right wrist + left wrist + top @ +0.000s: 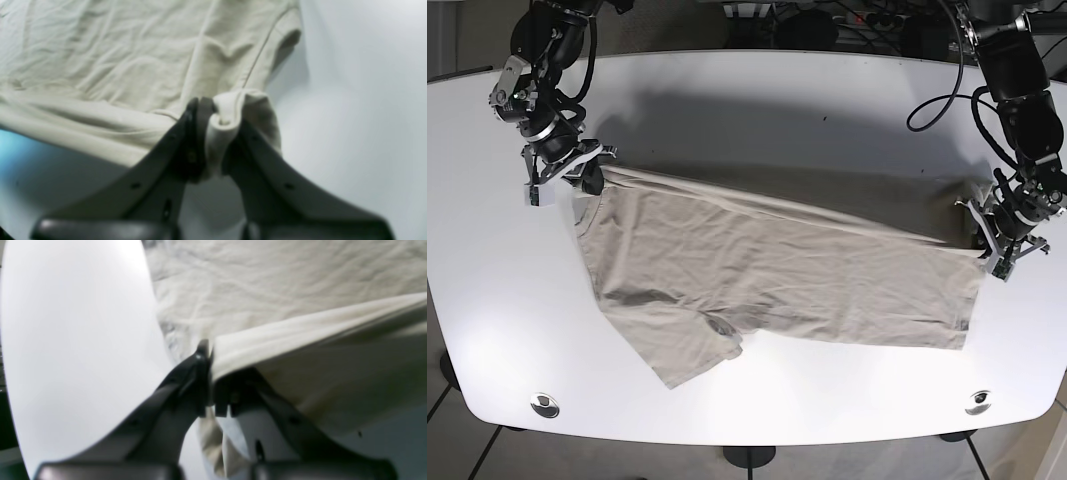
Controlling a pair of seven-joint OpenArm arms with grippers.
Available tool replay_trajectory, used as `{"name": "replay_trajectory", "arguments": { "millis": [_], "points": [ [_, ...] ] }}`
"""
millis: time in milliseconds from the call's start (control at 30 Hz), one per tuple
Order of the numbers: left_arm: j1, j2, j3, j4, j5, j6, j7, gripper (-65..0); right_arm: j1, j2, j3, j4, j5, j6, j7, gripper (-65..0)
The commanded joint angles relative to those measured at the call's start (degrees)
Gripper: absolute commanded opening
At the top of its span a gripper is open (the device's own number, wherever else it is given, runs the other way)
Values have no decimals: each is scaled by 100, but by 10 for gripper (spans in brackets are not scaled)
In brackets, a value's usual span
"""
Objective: Fold the T-shirt properly
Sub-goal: 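Regrasp the shirt's edge corners with both grippers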
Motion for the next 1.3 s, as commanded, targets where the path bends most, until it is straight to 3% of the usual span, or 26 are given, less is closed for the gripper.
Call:
{"name": "replay_trajectory", "arguments": {
  "millis": [33, 133, 167, 300, 333, 400, 500, 600, 767, 800, 867, 1033, 1133, 1200, 1233, 1300],
  "points": [
    [-312, -212, -34, -58, 34, 156, -75, -464, 129, 104, 49, -76, -43, -44, 110, -620],
    [-558, -238, -34, -233, 34, 156, -75, -269, 191, 104, 49, -93, -43, -44, 101, -544],
    [-672, -247, -43, -251, 25, 156, -75, -229, 182, 104, 49, -84, 1, -44, 101, -450],
    [-839, -387, -60, -260, -19, 156, -75, -222, 138, 113, 66, 417, 1, -44, 101, -135],
    [-848, -387, -113, -242, -27, 156, -75, -222, 68, 113, 58, 548, 1, -44, 101, -101],
    [-822, -352, -412, -216, -230, 156, -31, -222, -38, 104, 49, 856, 1, -44, 101, -100],
    [-734, -361, -931, -233, -1460, 156, 383, -222, -196, 104, 49, 988, 1, -44, 93, -127],
    [-752, -449, -1054, -216, -1953, 156, 664, -222, -389, 104, 49, 997, -17, -44, 93, -127],
    [-769, -458, -1089, -207, -2014, 156, 673, -222, -1031, 113, -479, 1348, 1, 36, 93, -166],
    [-725, -467, -1247, -207, -2006, 156, 673, -222, -1198, 113, -707, 1428, 1, 282, 93, -178],
    [-699, -467, -1537, -225, -1970, 156, 673, -222, -1330, 104, -962, 1436, 1, 458, 93, -176],
    [-75, -475, -1959, -84, -1979, 156, 655, -222, -1418, 121, -1279, 1419, -52, 484, 110, -176],
    [479, -467, -1959, 347, -1970, 156, 154, -222, -1374, 561, -1982, 1313, -52, 440, 137, -178],
    [708, -449, -1942, 417, -1962, 156, -180, -222, -1225, 587, -2070, 1155, -52, 431, 137, -190],
    [796, -449, -1942, 417, -1962, 156, -303, -224, -1172, 543, -2061, 1041, -52, 431, 137, -224],
    [972, -449, -1942, 391, -1909, 156, -549, -224, -1040, 499, -2061, 698, -52, 431, 137, -371]
  ]
}}
